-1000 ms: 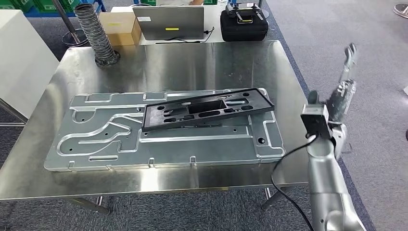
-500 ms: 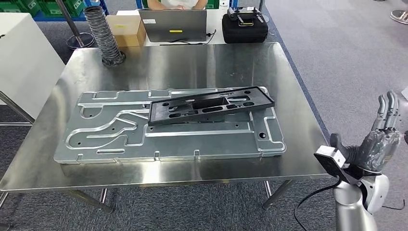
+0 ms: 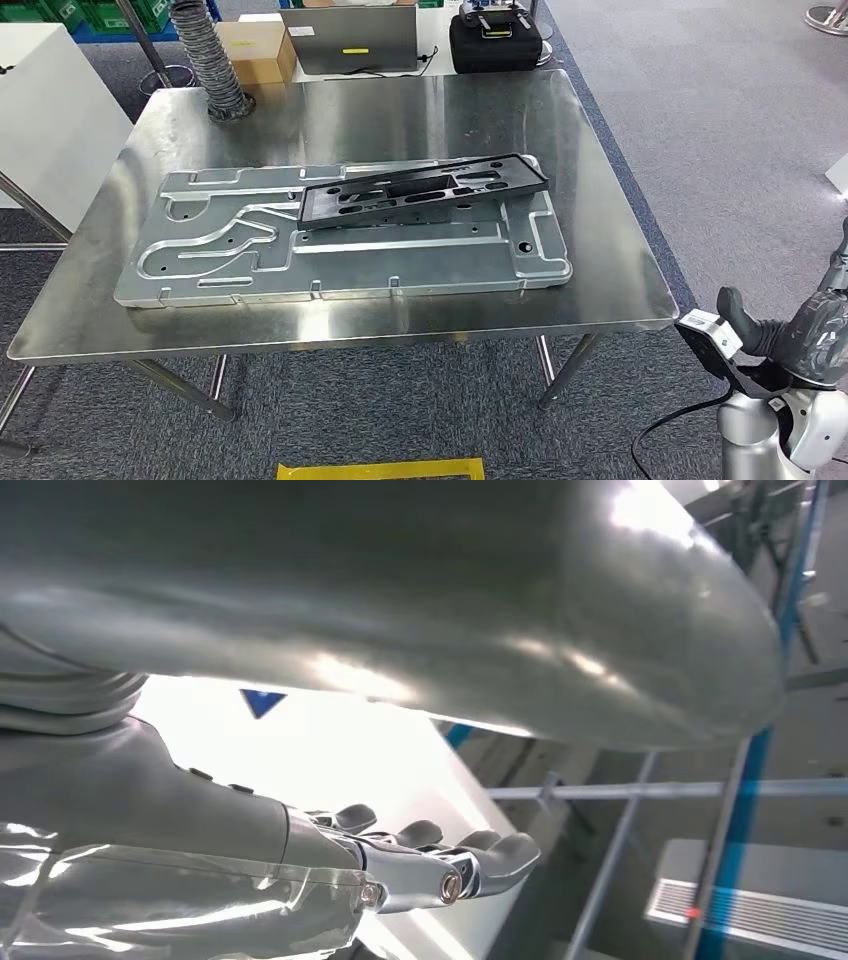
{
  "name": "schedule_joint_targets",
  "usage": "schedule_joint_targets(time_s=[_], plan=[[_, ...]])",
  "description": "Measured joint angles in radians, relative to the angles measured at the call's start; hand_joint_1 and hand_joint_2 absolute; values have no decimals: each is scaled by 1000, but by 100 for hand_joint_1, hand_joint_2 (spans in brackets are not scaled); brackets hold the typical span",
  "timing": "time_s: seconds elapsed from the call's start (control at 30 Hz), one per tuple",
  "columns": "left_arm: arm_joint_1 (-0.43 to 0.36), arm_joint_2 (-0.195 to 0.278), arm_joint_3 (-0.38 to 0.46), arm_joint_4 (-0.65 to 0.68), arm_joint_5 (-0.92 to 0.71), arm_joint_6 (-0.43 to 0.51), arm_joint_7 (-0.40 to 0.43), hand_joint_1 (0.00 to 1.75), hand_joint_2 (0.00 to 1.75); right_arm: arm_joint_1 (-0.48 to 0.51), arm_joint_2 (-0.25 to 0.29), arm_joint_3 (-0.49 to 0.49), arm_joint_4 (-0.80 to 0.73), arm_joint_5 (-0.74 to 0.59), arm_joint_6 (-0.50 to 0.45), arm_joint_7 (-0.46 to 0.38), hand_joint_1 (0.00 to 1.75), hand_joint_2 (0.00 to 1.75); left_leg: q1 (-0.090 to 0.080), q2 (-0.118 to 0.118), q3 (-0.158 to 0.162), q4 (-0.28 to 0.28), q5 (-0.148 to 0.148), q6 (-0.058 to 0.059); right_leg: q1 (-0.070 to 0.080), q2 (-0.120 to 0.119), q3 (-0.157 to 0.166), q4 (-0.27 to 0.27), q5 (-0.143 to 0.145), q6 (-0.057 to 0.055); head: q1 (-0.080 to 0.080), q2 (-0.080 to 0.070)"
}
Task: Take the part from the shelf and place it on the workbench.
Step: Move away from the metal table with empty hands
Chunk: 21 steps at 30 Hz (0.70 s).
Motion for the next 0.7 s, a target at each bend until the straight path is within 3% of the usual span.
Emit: schedule_joint_targets(time_s=[0.07, 0.13, 0.17, 0.2, 0.23, 0.3, 0.37, 0.4, 0.47, 0.5, 0.53, 0.57, 0.63, 0.67, 0.7], plan=[[3, -1, 1, 0, -1, 0, 3, 0, 0, 12, 2, -13, 9, 17, -1, 20, 0, 0, 2, 0, -31, 69, -77, -9, -2, -3, -27, -2, 24, -15, 0, 0], [3, -3, 2, 0, -4, 1, 6, 0, 0, 23, 7, -36, 42, 53, -1, 55, 0, 0, 3, 0, -65, 199, -176, -16, 1, -5, -58, -1, 47, -20, 0, 0], [3, -4, 4, 0, -6, 2, 8, 0, 0, 28, 10, -50, 70, 76, -2, 75, 0, 0, 3, 0, -69, 251, -196, -17, 3, -5, -72, -1, 58, -20, 0, 0], [3, -4, 7, 0, -9, 3, 10, 0, 0, 33, 13, -68, 109, 96, -2, 93, 0, 0, 3, 0, -59, 278, -193, -15, 6, -6, -87, 0, 69, -20, 0, 0], [3, -4, 11, 0, -12, 4, 11, 0, 0, 36, 16, -89, 153, 111, -2, 104, 0, 0, 2, 0, -32, 269, -171, -12, 9, -7, -99, 1, 79, -19, 0, 0], [2, -5, 16, 0, -19, 4, 14, 0, 0, 39, 21, -138, 262, 128, -3, 108, 0, 0, -3, -1, 72, 151, -127, 4, 13, -9, -118, 2, 97, -16, 0, 0], [-1, -6, 20, -1, -28, 4, 18, 0, 0, 35, 24, -199, 394, 160, -4, 103, 0, 0, -10, -1, 172, 6, -133, 22, 15, -13, -125, 1, 114, -8, 0, 0], [-2, -6, 22, -1, -31, 4, 20, 0, 0, 32, 25, -233, 461, 184, -4, 97, 0, 0, -14, -2, 197, -37, -143, 29, 13, -15, -125, -1, 122, -3, 0, 0], [-2, -8, 25, -1, -37, 4, 22, 0, 0, 27, 29, -302, 581, 248, -5, 93, 0, 0, -17, -1, 196, -58, -132, 41, 10, -18, -124, -11, 140, 11, 0, 0], [-1, -9, 26, -1, -39, 4, 23, 0, 0, 26, 31, -334, 635, 283, -5, 99, 0, 0, -16, 1, 191, -67, -118, 48, 8, -16, -128, -12, 136, 16, 0, 0], [-1, -10, 27, -1, -41, 4, 23, 0, 0, 25, 33, -363, 689, 322, -5, 117, 0, 0, -14, 3, 181, -74, -101, 55, 7, -14, -137, 3, 111, 21, 0, 0], [0, -11, 28, -1, -43, 4, 24, 0, 0, 23, 33, -387, 742, 358, -5, 141, 0, 0, -12, 5, 169, -81, -84, 59, 6, -11, -150, 36, 68, 27, 0, 0], [3, -12, 31, -1, -50, 1, 24, 0, 0, 15, 33, -435, 865, 432, -5, 207, 0, 0, -11, 8, 136, -81, -57, 61, 2, -8, -184, 161, -37, 37, 0, 0], [4, -14, 32, -1, -55, -1, 23, 0, 0, 12, 33, -457, 927, 461, -5, 238, 0, 0, -11, 9, 120, -78, -46, 59, 0, -8, -194, 223, -63, 42, 0, 0], [5, -15, 32, -1, -61, -3, 23, 0, 0, 11, 33, -478, 989, 481, -5, 264, 0, 0, -10, 9, 103, -74, -36, 57, -3, -8, -192, 264, -63, 46, 0, 0]])
